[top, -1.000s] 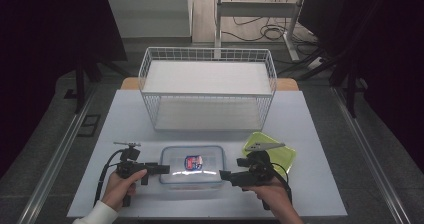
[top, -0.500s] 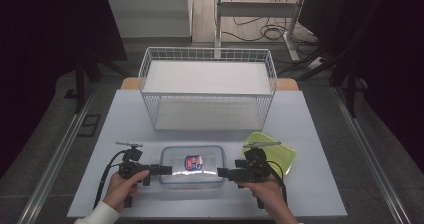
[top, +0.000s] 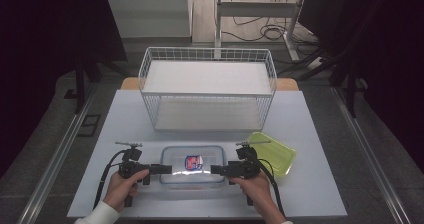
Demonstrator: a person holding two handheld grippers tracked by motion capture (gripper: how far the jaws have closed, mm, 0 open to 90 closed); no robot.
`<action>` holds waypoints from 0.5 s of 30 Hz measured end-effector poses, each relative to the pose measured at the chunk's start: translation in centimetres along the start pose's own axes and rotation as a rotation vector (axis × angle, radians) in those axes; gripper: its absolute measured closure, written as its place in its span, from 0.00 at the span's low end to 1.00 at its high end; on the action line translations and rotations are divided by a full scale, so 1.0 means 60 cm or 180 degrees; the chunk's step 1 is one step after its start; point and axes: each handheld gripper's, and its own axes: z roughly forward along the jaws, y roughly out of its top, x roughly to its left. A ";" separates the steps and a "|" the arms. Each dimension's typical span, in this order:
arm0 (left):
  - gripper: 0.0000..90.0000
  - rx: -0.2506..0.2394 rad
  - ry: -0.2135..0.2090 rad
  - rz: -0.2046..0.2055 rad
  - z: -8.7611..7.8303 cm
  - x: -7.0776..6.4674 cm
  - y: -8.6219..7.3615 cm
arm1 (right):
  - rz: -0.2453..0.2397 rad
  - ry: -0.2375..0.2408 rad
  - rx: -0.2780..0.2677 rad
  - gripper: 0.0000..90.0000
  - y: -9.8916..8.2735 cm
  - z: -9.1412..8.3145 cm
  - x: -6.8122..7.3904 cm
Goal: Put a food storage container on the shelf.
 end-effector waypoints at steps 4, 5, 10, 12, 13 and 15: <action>0.38 -0.0002 -0.0001 0.0004 0.000 0.000 0.000 | 0.0075 0.0070 0.0025 0.18 0.002 0.009 -0.003; 0.38 -0.0003 -0.0002 0.0004 0.000 0.000 0.000 | 0.0094 0.0087 0.0032 0.18 0.002 0.010 -0.005; 0.38 -0.0007 -0.0007 0.0000 0.000 0.000 -0.001 | 0.0233 0.0223 0.0055 0.21 0.005 0.016 -0.011; 0.38 -0.0008 -0.0008 0.0000 0.000 0.000 -0.001 | 0.0244 0.0231 0.0064 0.22 0.006 0.016 -0.011; 0.38 -0.0011 -0.0011 -0.0006 0.000 0.001 -0.001 | 0.0252 0.0233 0.0056 0.23 0.006 0.015 -0.012; 0.39 -0.0015 -0.0019 -0.0021 0.000 0.001 -0.001 | 0.0272 0.0233 0.0022 0.28 0.006 0.012 -0.013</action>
